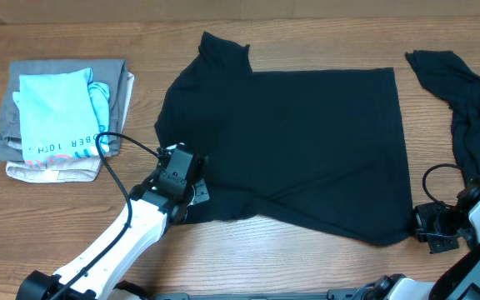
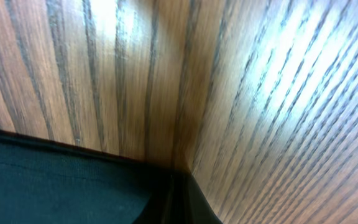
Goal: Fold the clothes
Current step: 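Move the right gripper to the shirt's bottom-right hem and grasp it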
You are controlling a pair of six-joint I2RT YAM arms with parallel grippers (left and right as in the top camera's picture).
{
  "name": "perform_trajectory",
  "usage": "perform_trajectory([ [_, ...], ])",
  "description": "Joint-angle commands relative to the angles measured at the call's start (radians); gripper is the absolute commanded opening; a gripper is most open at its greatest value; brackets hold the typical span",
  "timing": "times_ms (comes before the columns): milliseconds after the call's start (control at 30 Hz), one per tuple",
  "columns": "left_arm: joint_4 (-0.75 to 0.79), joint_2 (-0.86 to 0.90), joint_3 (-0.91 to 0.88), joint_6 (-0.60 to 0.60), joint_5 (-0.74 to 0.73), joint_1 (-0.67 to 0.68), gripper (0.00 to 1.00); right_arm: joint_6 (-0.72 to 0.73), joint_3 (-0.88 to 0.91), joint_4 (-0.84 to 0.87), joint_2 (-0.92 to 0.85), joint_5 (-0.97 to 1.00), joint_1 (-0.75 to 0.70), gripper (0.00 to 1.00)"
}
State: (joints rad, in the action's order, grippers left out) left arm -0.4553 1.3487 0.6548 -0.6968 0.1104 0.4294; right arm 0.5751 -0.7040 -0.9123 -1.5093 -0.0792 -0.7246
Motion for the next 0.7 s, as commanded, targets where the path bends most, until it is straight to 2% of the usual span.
perform_trajectory([
  [0, -0.011, 0.005, 0.016, 0.024, -0.070, -0.004, 0.05, 0.000, -0.037, 0.015, -0.019, 0.078, -0.002, 0.04],
  [400, -0.086, 0.005, 0.016, 0.025, -0.082, -0.004, 0.06, 0.000, -0.094, 0.031, -0.019, 0.089, -0.002, 0.04],
  [533, -0.101, 0.003, 0.029, 0.109, -0.083, -0.005, 0.18, 0.000, -0.094, 0.041, -0.019, 0.089, -0.002, 0.04],
  [667, -0.216, 0.003, 0.101, 0.221, -0.092, -0.004, 0.31, 0.000, -0.094, 0.041, -0.019, 0.087, -0.002, 0.04],
])
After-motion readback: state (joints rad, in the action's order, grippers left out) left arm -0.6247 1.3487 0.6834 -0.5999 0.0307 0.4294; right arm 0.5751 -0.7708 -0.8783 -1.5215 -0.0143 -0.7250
